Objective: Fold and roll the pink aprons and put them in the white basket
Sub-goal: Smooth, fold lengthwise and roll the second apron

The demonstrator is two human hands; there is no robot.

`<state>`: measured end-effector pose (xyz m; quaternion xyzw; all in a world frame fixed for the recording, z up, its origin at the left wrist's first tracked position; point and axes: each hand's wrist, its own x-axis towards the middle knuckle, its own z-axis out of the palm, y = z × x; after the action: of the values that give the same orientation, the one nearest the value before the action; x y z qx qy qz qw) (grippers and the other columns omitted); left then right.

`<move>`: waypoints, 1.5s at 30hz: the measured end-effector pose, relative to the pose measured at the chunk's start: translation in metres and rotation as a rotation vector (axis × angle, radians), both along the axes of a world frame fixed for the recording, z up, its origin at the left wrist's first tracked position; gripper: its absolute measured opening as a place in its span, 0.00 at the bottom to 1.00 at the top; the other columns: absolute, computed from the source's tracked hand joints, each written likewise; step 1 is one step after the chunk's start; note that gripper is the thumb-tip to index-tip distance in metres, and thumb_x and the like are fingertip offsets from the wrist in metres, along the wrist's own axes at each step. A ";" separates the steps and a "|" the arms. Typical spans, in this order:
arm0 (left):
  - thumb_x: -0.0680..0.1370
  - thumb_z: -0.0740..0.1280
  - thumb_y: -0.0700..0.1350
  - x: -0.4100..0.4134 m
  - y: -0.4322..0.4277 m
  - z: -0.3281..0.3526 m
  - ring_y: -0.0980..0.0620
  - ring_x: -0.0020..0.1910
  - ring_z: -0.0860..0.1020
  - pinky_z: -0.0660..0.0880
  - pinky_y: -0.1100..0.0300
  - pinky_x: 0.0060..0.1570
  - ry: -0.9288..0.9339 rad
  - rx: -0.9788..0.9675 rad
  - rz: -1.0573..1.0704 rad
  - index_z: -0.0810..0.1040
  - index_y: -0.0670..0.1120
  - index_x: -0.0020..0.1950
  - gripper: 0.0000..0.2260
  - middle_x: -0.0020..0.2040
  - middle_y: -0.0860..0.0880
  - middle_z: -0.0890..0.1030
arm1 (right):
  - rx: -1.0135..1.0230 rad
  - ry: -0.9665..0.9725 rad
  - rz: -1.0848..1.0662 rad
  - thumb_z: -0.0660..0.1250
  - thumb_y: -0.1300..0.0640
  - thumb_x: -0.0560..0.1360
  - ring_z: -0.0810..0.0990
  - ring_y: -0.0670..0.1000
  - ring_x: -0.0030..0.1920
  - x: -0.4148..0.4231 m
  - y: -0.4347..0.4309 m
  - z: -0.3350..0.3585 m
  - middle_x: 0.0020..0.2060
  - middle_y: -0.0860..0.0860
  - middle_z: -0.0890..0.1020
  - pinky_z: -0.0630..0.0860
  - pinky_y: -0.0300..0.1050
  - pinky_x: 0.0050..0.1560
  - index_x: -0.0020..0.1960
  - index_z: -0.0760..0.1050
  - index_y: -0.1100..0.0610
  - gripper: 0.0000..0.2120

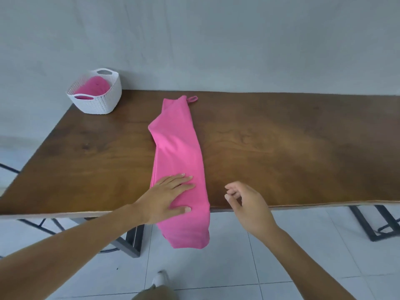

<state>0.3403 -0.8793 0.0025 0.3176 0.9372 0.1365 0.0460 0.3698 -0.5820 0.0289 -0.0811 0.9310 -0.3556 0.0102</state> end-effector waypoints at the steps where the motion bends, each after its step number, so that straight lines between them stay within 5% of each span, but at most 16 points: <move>1: 0.81 0.57 0.68 -0.001 -0.001 0.002 0.58 0.80 0.54 0.51 0.53 0.80 0.049 0.070 0.035 0.64 0.56 0.80 0.30 0.81 0.58 0.58 | 0.011 -0.002 0.005 0.66 0.53 0.80 0.78 0.40 0.50 -0.005 -0.001 0.000 0.49 0.39 0.80 0.76 0.39 0.49 0.60 0.76 0.47 0.09; 4: 0.82 0.61 0.61 -0.014 -0.011 0.013 0.52 0.73 0.69 0.67 0.47 0.73 0.227 0.245 0.214 0.75 0.51 0.71 0.23 0.75 0.53 0.71 | 0.049 -0.013 0.021 0.66 0.52 0.80 0.78 0.39 0.50 -0.020 -0.007 0.000 0.49 0.38 0.79 0.76 0.39 0.48 0.59 0.76 0.46 0.08; 7: 0.81 0.66 0.56 -0.047 -0.028 0.031 0.48 0.70 0.71 0.69 0.48 0.70 0.245 0.294 0.467 0.74 0.49 0.70 0.20 0.72 0.49 0.72 | 0.061 -0.009 0.034 0.66 0.52 0.80 0.78 0.40 0.49 -0.037 -0.016 0.004 0.49 0.39 0.80 0.77 0.42 0.49 0.60 0.76 0.46 0.09; 11: 0.81 0.65 0.55 -0.107 -0.049 0.054 0.41 0.62 0.76 0.74 0.45 0.60 0.122 0.328 0.851 0.73 0.47 0.69 0.20 0.63 0.45 0.78 | 0.071 -0.005 0.026 0.66 0.51 0.80 0.78 0.39 0.49 -0.062 -0.028 0.010 0.50 0.38 0.79 0.78 0.43 0.50 0.60 0.76 0.45 0.09; 13: 0.83 0.61 0.57 -0.135 -0.055 0.062 0.38 0.62 0.76 0.73 0.47 0.59 -0.088 0.404 0.998 0.70 0.45 0.72 0.23 0.64 0.43 0.79 | 0.084 -0.001 0.028 0.65 0.50 0.80 0.78 0.38 0.49 -0.075 -0.033 0.014 0.50 0.37 0.79 0.78 0.42 0.51 0.61 0.75 0.44 0.09; 17: 0.83 0.60 0.58 -0.180 -0.063 0.066 0.40 0.67 0.74 0.70 0.53 0.61 -0.355 0.564 1.024 0.66 0.45 0.77 0.26 0.71 0.42 0.74 | 0.130 0.012 0.038 0.64 0.49 0.81 0.78 0.37 0.50 -0.105 -0.045 0.023 0.51 0.37 0.78 0.77 0.38 0.50 0.62 0.75 0.44 0.10; 26: 0.81 0.68 0.49 -0.234 -0.074 0.047 0.46 0.61 0.76 0.71 0.56 0.58 -0.410 0.812 1.102 0.75 0.45 0.70 0.18 0.65 0.46 0.78 | 0.197 0.036 0.037 0.63 0.49 0.82 0.78 0.37 0.50 -0.175 -0.085 0.035 0.53 0.38 0.79 0.75 0.34 0.49 0.64 0.74 0.44 0.11; 34: 0.77 0.74 0.40 -0.240 -0.070 0.055 0.62 0.49 0.79 0.72 0.71 0.45 -0.175 0.945 0.840 0.84 0.49 0.52 0.06 0.48 0.56 0.83 | 0.206 0.055 0.036 0.64 0.50 0.82 0.78 0.39 0.50 -0.222 -0.113 0.046 0.51 0.38 0.79 0.77 0.37 0.50 0.63 0.75 0.46 0.10; 39: 0.74 0.75 0.35 -0.223 -0.039 0.043 0.60 0.48 0.80 0.75 0.69 0.51 0.006 0.823 0.451 0.85 0.47 0.54 0.12 0.48 0.58 0.83 | 0.218 0.134 0.056 0.64 0.51 0.81 0.75 0.39 0.54 -0.265 -0.123 0.068 0.52 0.38 0.79 0.72 0.38 0.52 0.60 0.76 0.45 0.08; 45: 0.80 0.70 0.40 -0.206 -0.021 0.019 0.60 0.52 0.78 0.72 0.71 0.58 -0.070 0.612 0.245 0.83 0.47 0.61 0.11 0.54 0.55 0.81 | 0.263 0.157 0.164 0.62 0.51 0.82 0.72 0.44 0.61 -0.319 -0.141 0.077 0.58 0.42 0.77 0.73 0.44 0.59 0.63 0.76 0.48 0.11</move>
<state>0.1342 -0.8999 0.0220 0.1968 0.8817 0.4272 -0.0363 0.0512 -0.7229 0.1064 -0.1822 0.9577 -0.2215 -0.0233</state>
